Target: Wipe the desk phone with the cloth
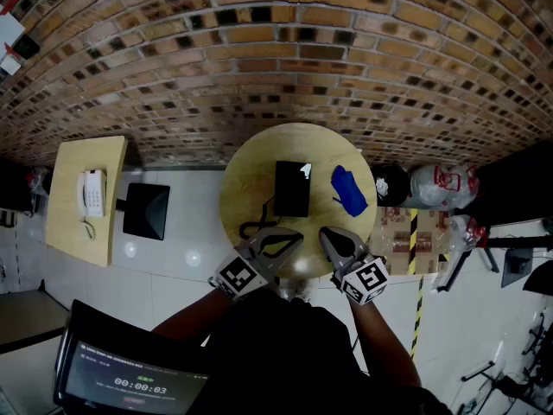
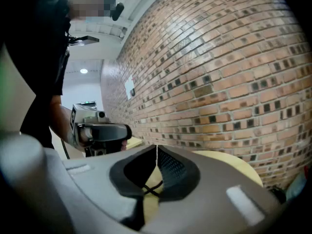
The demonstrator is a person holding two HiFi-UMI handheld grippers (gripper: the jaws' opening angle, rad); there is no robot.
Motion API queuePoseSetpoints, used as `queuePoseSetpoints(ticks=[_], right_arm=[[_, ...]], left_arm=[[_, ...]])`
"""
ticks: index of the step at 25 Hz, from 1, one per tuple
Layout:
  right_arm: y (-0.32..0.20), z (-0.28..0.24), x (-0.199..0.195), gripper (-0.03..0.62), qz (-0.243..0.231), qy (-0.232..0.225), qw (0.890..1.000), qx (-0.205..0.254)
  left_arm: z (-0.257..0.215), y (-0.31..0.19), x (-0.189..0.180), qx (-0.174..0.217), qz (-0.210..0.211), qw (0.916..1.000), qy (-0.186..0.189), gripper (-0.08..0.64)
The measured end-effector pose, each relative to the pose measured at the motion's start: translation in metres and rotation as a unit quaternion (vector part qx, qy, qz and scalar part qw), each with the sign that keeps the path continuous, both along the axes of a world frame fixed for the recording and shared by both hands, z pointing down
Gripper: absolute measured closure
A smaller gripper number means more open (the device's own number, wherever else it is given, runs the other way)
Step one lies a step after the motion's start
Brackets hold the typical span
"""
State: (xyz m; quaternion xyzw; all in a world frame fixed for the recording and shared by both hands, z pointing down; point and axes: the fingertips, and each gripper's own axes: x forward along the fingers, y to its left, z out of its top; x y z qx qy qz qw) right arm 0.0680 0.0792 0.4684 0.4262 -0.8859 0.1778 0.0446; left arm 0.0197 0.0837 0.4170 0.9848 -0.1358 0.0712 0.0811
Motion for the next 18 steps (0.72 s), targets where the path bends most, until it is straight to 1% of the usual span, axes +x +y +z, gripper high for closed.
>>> queuePoseSetpoints(ticks=[6,8,11,15,18], right_arm=[[-0.027,0.059,0.044,0.583,0.05,0.038,0.997,-0.047],[-0.033,0.08,0.056,0.581,0.057,0.057,0.995,-0.058],[-0.046,0.115,0.069,0.569,0.058,0.087,0.992,-0.077],[-0.072,0.156,0.096,0.506,0.07,0.118,0.984,-0.111],[-0.092,0.188,0.115,0.464,0.08,0.148,0.976,-0.138]], left_arm=[[0.028,-0.019,0.019,-0.007,0.016,0.9998,-0.012,0.56],[0.036,-0.024,0.025,-0.008,0.023,0.9996,-0.011,0.56],[0.049,-0.032,0.032,-0.01,0.03,0.9993,-0.022,0.56],[0.066,-0.045,0.045,-0.014,0.034,0.9987,-0.035,0.56],[0.08,-0.057,0.052,-0.022,0.032,0.9983,-0.044,0.56]])
